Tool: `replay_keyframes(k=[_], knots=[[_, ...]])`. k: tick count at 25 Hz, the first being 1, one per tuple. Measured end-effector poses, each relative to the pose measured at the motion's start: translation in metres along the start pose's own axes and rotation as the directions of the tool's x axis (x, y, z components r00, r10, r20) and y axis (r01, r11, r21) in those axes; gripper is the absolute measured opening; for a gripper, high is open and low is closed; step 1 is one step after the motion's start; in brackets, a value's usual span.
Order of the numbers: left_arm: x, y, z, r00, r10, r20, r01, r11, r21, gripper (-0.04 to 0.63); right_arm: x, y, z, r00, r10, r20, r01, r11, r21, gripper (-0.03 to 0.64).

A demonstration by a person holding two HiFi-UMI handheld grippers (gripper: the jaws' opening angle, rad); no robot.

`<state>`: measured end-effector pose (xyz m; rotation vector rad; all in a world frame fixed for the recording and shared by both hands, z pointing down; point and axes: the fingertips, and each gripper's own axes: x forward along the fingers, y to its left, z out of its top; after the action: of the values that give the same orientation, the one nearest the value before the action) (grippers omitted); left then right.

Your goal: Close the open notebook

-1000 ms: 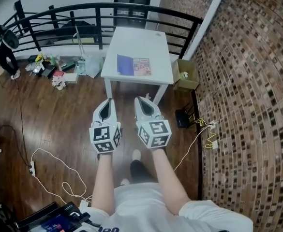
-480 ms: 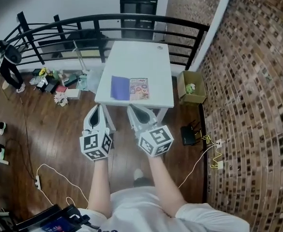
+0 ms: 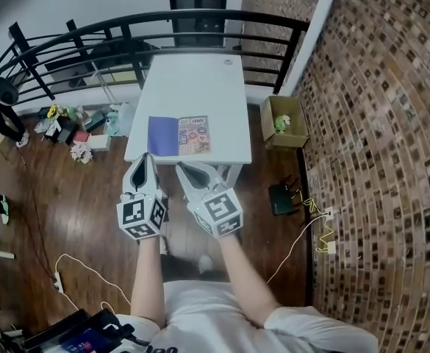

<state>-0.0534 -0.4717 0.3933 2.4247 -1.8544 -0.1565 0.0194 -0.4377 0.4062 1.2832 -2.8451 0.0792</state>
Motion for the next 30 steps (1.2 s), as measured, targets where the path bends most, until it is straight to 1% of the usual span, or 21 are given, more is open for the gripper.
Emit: replay_keyframes(k=[6, 12, 16, 19, 22, 25, 27, 28, 30], knots=[[0.030, 0.004, -0.009, 1.000, -0.029, -0.006, 0.029, 0.999, 0.021, 0.017, 0.015, -0.045, -0.017, 0.998, -0.063, -0.030, 0.064, 0.998, 0.019, -0.012], [0.063, 0.020, -0.026, 0.995, -0.081, -0.058, 0.082, 0.996, 0.024, 0.017, 0.054, -0.077, -0.025, 0.995, -0.090, -0.046, 0.092, 0.995, 0.032, -0.012], [0.092, 0.043, -0.042, 0.993, -0.079, -0.088, 0.084, 0.995, 0.053, 0.017, 0.087, -0.093, -0.037, 0.995, -0.082, -0.063, 0.084, 0.996, 0.034, -0.012], [0.110, 0.068, -0.060, 0.988, -0.064, -0.141, 0.071, 0.996, 0.045, 0.017, 0.107, -0.110, -0.046, 0.994, -0.084, -0.076, 0.090, 0.994, 0.066, -0.012], [0.116, 0.097, -0.090, 0.973, -0.048, -0.225, 0.054, 0.998, 0.024, 0.017, 0.124, -0.123, -0.056, 0.992, -0.087, -0.095, 0.096, 0.990, 0.101, -0.012], [0.121, 0.127, -0.121, 0.951, -0.036, -0.306, 0.040, 0.999, 0.007, 0.017, 0.145, -0.137, -0.068, 0.989, -0.090, -0.119, 0.105, 0.986, 0.129, -0.012], [0.120, 0.143, -0.137, 0.936, -0.047, -0.349, 0.045, 0.999, -0.015, 0.020, 0.157, -0.144, -0.078, 0.987, -0.083, -0.137, 0.105, 0.982, 0.158, -0.012], [0.119, 0.150, -0.145, 0.928, -0.058, -0.369, 0.049, 0.998, -0.032, 0.081, 0.162, -0.148, -0.084, 0.986, -0.080, -0.146, 0.105, 0.979, 0.175, -0.012], [0.118, 0.161, -0.158, 0.910, -0.087, -0.405, 0.065, 0.996, -0.068, 0.136, 0.171, -0.155, -0.094, 0.984, -0.075, -0.162, 0.108, 0.973, 0.202, -0.012]])
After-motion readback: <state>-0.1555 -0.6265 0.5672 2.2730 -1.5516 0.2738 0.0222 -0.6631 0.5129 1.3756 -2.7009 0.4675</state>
